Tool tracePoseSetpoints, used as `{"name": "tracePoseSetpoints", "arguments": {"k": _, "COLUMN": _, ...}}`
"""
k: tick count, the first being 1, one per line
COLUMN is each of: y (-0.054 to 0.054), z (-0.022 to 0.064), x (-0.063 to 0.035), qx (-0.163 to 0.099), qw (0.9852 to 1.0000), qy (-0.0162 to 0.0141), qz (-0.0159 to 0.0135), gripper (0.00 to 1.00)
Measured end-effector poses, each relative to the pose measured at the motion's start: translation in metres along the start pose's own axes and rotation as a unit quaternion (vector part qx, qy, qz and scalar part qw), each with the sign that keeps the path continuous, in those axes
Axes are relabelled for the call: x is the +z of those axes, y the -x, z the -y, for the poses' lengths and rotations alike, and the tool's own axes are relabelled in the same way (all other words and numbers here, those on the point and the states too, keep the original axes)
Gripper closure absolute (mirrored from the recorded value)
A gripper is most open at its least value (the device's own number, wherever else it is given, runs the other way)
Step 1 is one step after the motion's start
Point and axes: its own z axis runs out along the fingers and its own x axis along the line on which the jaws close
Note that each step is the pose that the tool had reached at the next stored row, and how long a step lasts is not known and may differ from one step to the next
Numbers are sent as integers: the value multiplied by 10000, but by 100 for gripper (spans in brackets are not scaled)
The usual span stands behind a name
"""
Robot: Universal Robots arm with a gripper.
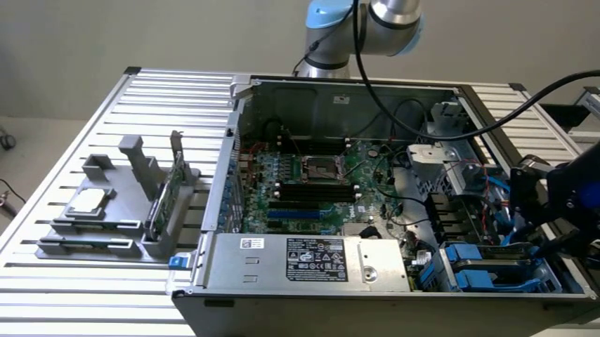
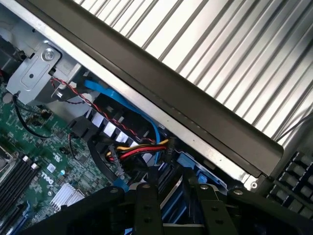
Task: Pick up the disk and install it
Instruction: 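Insert the first disk wire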
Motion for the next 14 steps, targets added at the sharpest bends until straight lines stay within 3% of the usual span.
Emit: {"name": "tracePoseSetpoints", "arguments": {"k": 14, "y": -19, "z": -76, "x": 105, "qx": 80, "qw": 9999, "qy": 39, "qz": -73, "gripper": 66}}
